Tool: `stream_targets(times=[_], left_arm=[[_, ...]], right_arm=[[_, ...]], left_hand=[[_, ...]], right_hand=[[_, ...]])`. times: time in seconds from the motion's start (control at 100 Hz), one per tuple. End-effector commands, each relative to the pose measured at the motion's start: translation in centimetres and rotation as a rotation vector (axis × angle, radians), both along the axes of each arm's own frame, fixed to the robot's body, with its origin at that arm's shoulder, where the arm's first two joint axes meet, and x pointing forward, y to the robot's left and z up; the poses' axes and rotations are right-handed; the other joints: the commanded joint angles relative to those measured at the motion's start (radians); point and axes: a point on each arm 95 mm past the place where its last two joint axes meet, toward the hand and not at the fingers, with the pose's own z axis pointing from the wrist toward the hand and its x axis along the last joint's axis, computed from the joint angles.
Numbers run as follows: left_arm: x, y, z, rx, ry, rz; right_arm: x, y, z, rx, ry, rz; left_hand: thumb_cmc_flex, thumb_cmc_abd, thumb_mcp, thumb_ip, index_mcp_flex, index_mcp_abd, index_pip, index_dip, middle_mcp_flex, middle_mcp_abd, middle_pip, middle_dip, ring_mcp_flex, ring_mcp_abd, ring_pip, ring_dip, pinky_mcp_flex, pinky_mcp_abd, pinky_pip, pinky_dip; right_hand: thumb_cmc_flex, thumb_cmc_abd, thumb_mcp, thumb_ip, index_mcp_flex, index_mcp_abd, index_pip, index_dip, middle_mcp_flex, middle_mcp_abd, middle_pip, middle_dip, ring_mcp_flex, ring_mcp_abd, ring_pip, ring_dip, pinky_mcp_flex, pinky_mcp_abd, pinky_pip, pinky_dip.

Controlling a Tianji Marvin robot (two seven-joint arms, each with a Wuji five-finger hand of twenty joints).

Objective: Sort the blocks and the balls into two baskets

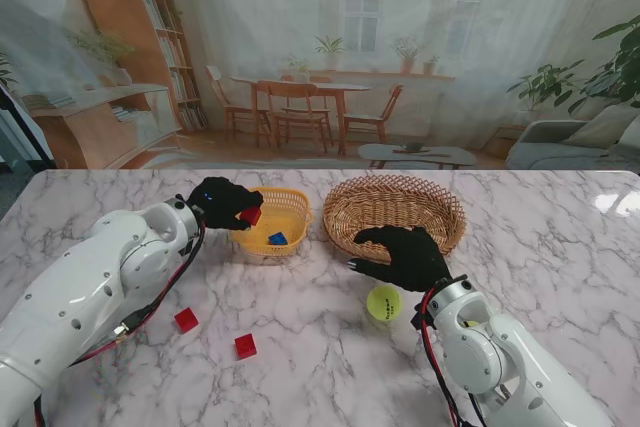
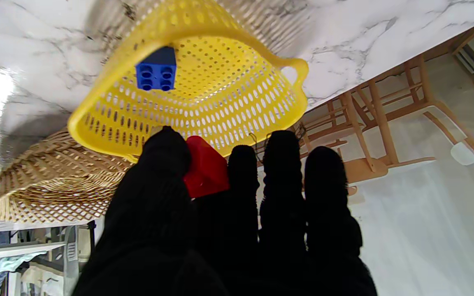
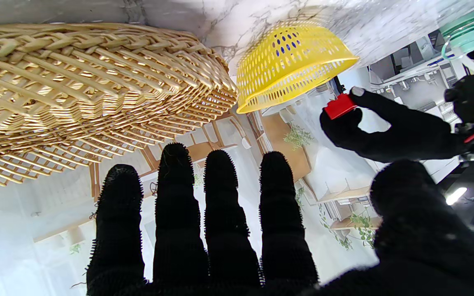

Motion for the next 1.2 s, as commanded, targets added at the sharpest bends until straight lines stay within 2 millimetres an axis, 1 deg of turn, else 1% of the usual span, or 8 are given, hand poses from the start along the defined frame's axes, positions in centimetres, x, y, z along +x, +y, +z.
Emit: stream_targets(times=[0.0,0.13,0.31,0.56,0.71,0.89,1.06,1.19], left_arm=[[0.8,-0.8,0.4,-0.001,0.007,0.004],[1.8,-1.8,-0.4,-0.012,0.035,0.027],[2.5,-2.7,-1.9,0.002,0.067,0.042],[2.8,-2.7,-2.8,0.018,0.086,0.052],[2.9,-2.4,-3.0,0.028,0.099,0.056],[2.8,-2.3,-2.9,0.018,0.081,0.042],[2.1,-2.1,-2.0,0.034,0.046,0.004],[1.1,-1.8,-1.2,0.051,0.019,-0.03]], right_arm=[[-0.2,0.0,-0.1,-0.006,-0.001,0.002],[-0.2,-0.1,-0.1,-0.01,-0.005,0.001],[-0.2,0.0,-0.1,-0.012,-0.006,0.002],[-0.2,0.0,-0.1,-0.012,-0.006,0.003],[-0.2,0.0,-0.1,-0.012,-0.006,0.003],[-0.2,0.0,-0.1,-0.014,-0.004,0.005],[-0.1,0.0,-0.1,-0.014,-0.006,0.004],[-0.1,0.0,-0.1,-0.014,-0.007,0.004]], left_hand=[[0.066,0.034,0.018,0.021,0.036,-0.074,0.101,0.013,-0.002,-0.013,0.031,-0.013,0.013,0.003,0.02,0.011,-0.004,0.015,0.037,0.025],[0.052,0.039,0.011,0.018,0.029,-0.073,0.097,0.009,-0.019,-0.011,0.041,-0.022,0.006,0.004,0.019,0.009,-0.009,0.012,0.035,0.025],[0.033,0.04,-0.002,0.018,0.017,-0.059,0.065,-0.013,-0.076,0.002,0.107,-0.108,-0.01,0.003,0.012,0.001,-0.018,0.004,0.025,0.025],[-0.055,0.108,-0.018,0.014,0.041,0.004,-0.292,-0.265,-0.141,0.02,0.117,-0.336,-0.045,0.012,-0.015,-0.014,-0.045,0.007,0.001,0.023],[-0.092,0.097,-0.039,0.01,0.019,0.013,-0.381,-0.326,-0.16,0.028,0.09,-0.374,-0.061,0.016,-0.026,-0.019,-0.059,0.005,-0.009,0.024],[-0.094,0.102,-0.039,0.01,0.02,0.013,-0.4,-0.337,-0.167,0.028,0.082,-0.384,-0.071,0.018,-0.034,-0.022,-0.068,0.005,-0.014,0.025],[-0.114,0.133,-0.057,0.005,0.029,0.001,-0.419,-0.338,-0.205,0.042,-0.056,-0.528,-0.166,0.063,-0.212,-0.192,-0.161,0.02,-0.179,-0.055],[-0.141,0.13,-0.068,0.001,0.037,-0.008,-0.433,-0.336,-0.228,0.05,-0.12,-0.598,-0.218,0.058,-0.287,-0.305,-0.217,0.017,-0.262,-0.122]], right_hand=[[0.026,0.031,-0.015,0.019,-0.031,0.016,-0.018,-0.01,-0.036,0.004,0.01,0.004,0.001,0.007,-0.013,0.008,-0.015,0.021,-0.013,-0.003],[0.026,0.031,-0.015,0.019,-0.032,0.017,-0.018,-0.01,-0.037,0.004,0.009,0.005,-0.001,0.007,-0.013,0.008,-0.015,0.02,-0.013,-0.003],[0.026,0.032,-0.015,0.019,-0.032,0.017,-0.018,-0.01,-0.037,0.004,0.01,0.005,0.0,0.006,-0.013,0.009,-0.014,0.019,-0.014,-0.003],[0.026,0.032,-0.015,0.019,-0.034,0.018,-0.018,-0.01,-0.036,0.003,0.01,0.005,-0.001,0.006,-0.013,0.009,-0.015,0.02,-0.014,-0.003],[0.027,0.031,-0.015,0.019,-0.034,0.017,-0.018,-0.01,-0.037,0.003,0.01,0.005,-0.001,0.005,-0.013,0.009,-0.015,0.02,-0.014,-0.003],[0.027,0.032,-0.015,0.02,-0.032,0.017,-0.018,-0.009,-0.037,0.001,0.01,0.005,0.0,0.007,-0.013,0.009,-0.015,0.02,-0.014,-0.003],[0.027,0.031,-0.015,0.019,-0.033,0.017,-0.018,-0.009,-0.038,0.004,0.009,0.005,-0.001,0.006,-0.013,0.008,-0.016,0.022,-0.015,-0.003],[0.027,0.032,-0.015,0.019,-0.033,0.016,-0.018,-0.01,-0.039,0.004,0.009,0.005,-0.001,0.006,-0.013,0.008,-0.015,0.02,-0.014,-0.002]])
